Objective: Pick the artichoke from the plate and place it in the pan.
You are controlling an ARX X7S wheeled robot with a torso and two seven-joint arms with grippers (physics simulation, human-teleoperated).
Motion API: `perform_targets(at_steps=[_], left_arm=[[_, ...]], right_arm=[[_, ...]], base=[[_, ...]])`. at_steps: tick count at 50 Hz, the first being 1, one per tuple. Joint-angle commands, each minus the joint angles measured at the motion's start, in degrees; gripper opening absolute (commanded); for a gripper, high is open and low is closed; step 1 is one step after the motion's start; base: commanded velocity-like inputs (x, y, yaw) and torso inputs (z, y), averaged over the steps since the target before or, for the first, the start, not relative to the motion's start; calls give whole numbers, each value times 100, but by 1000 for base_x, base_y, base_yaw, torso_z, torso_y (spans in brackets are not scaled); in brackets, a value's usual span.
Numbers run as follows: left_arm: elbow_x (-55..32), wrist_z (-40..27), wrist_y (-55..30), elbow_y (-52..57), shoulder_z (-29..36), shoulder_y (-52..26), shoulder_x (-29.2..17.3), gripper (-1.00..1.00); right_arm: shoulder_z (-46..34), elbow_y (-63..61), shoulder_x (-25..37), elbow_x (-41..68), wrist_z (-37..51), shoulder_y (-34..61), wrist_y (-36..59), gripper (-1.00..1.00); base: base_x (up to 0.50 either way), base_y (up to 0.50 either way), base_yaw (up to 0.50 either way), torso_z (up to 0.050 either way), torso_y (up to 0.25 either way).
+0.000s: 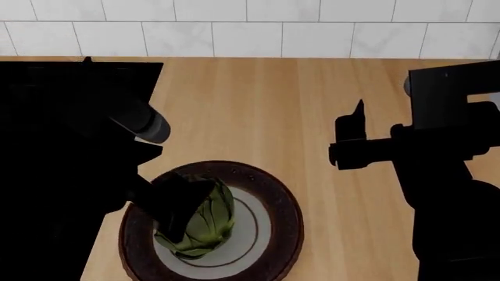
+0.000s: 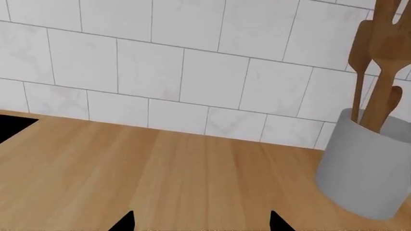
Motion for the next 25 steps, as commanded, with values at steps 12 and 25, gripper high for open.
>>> perform_targets(at_steps=[12,25], left_arm=[[111,139,377,-246,338,78,36,100],[177,194,566,-301,521,206,55,100]], right_arm=[[19,11,16,32,22,-53,-45,100],[37,-18,35,64,38,-57,-20,100]], base=[[0,0,0,0,0],[0,0,0,0,0]])
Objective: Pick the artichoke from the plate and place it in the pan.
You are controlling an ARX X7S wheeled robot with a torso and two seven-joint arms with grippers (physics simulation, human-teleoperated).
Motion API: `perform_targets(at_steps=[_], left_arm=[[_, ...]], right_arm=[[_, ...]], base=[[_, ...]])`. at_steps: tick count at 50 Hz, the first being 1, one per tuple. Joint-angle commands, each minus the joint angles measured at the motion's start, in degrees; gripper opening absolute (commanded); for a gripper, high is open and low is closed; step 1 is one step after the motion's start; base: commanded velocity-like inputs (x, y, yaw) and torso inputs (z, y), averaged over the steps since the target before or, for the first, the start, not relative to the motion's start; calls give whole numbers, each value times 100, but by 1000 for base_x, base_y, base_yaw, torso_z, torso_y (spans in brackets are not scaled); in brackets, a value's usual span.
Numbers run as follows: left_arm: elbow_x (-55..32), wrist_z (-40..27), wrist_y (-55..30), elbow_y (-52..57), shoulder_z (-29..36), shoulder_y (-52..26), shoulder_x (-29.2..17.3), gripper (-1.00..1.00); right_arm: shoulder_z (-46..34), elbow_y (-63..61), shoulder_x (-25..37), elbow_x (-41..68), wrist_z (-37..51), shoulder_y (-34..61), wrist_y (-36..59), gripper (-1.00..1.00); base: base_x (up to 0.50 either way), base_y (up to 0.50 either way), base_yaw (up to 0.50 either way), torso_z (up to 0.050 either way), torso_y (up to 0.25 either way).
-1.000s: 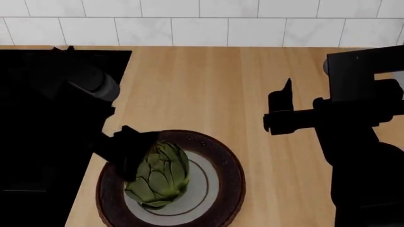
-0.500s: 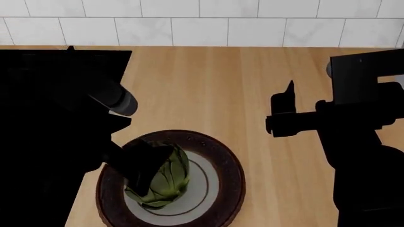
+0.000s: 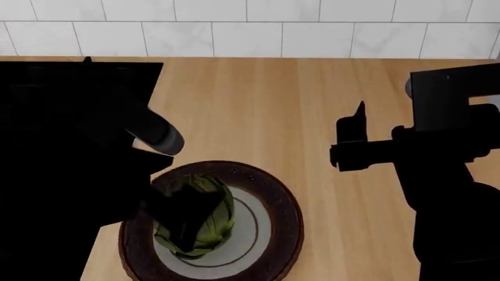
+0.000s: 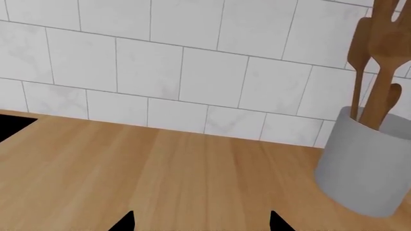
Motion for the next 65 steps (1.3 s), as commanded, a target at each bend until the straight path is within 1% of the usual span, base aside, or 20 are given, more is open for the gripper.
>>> perform_targets(at_steps=[1,19,30,31,50,65], left_arm=[[60,55,169,-72,164,92,19,100],[128,108,349,-228,319,185,12,100],[86,33,349,-140,317,195,2,100],[82,22,352,-138,307,192,4,-100],[34,-30,403,-87,307,175,-32,-100],[-533,-382,-68,268,-258,-166,-37,-100]], right_arm=[[23,-11,18,24,11,-24,-8,100],[7,28,27,45,14,-4,-23,100],[27,-53,46,80,35,-27,11,100],[26,-44,43,81,32,-34,-1,100],[7,-43,53,100,47,-56,-20,100],[-9,-94,51,129,78,-45,27,100]], base=[[0,0,0,0,0],[0,0,0,0,0],[0,0,0,0,0],[0,0,0,0,0],[1,0,0,0,0],[0,0,0,0,0]])
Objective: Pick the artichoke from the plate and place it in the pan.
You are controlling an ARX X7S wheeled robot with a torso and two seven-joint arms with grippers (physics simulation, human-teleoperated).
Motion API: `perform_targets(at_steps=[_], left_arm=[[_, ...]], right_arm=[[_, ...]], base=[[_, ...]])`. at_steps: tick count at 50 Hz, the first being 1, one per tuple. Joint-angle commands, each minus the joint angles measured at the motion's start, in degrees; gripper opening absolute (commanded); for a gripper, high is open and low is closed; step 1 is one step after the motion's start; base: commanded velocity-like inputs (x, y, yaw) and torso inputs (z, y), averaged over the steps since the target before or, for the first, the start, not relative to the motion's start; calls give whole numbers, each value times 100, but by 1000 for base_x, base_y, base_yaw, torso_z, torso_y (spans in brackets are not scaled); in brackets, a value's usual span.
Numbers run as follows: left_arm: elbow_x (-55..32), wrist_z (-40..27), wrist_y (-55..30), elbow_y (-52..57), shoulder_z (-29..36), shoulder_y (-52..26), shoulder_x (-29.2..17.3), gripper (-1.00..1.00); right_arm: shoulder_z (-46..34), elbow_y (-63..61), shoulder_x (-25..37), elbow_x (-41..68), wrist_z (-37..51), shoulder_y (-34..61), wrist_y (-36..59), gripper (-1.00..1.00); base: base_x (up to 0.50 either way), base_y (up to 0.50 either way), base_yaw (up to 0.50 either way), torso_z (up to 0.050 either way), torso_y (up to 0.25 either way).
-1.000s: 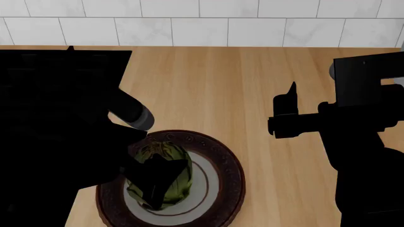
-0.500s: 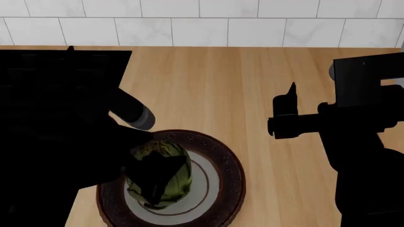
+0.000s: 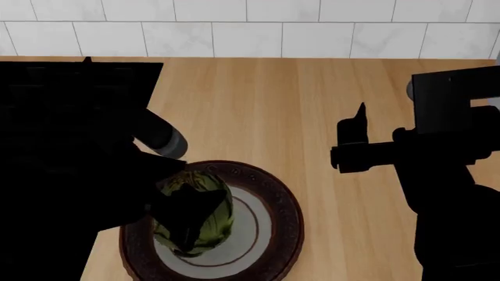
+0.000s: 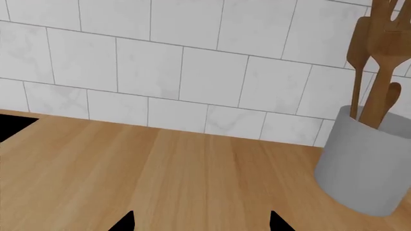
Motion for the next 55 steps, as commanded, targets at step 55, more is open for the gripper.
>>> perform_targets(at_steps=[55], left_arm=[[-1338,-1416,-518,352,-1343,-906,-6,-100]], right_arm=[[-50,45,-71,86,70,58,-110,100]], base=[[0,0,0,0,1]])
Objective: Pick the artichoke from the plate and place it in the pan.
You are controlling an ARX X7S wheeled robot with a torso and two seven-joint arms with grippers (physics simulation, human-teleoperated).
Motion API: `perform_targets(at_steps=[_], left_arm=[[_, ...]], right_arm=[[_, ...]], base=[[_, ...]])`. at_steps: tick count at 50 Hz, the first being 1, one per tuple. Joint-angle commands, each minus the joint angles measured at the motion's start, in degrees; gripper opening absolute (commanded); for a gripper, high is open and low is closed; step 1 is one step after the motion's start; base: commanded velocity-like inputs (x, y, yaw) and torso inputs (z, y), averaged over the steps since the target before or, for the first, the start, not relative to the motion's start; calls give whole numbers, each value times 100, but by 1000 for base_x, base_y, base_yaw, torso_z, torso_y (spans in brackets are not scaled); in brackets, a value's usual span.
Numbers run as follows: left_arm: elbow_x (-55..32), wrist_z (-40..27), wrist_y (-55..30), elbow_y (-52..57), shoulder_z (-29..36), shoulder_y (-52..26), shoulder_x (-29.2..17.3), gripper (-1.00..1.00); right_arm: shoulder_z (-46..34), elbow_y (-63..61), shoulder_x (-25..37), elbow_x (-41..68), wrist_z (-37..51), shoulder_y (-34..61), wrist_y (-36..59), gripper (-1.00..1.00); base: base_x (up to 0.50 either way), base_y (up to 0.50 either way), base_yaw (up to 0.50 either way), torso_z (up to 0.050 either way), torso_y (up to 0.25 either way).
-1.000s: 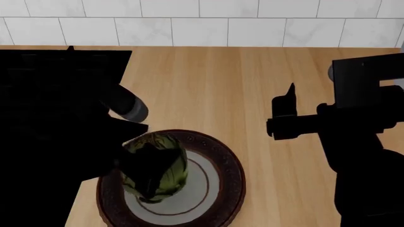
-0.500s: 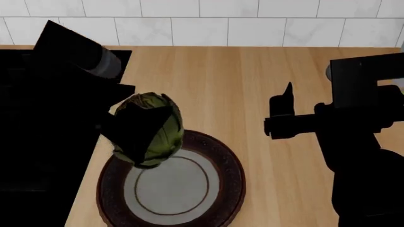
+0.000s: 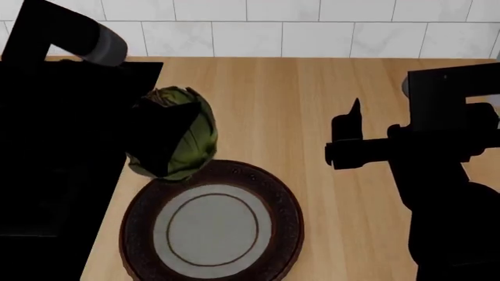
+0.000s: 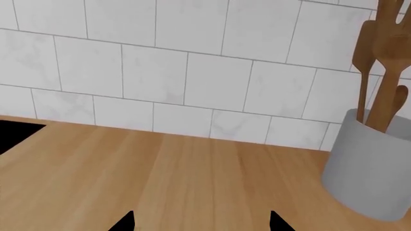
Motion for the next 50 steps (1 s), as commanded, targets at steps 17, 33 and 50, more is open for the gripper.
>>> perform_targets(at_steps=[17,33,50], left_arm=[[-118,-87,206,-13,39,-67,-82,-100],[-208,-156,251,-3,74,-85,-113,-100],[-541,-479,129,104,-13,-119,-79,-100]], right_arm=[[-98,-7,41,-13,25,7,-5,100],[-102,-23,59,12,37,-18,-9,100],[-49,-191,105,84,89,-59,104,100]], base=[[0,247,0,0,1],[1,443,0,0,1],[1,443,0,1,1]])
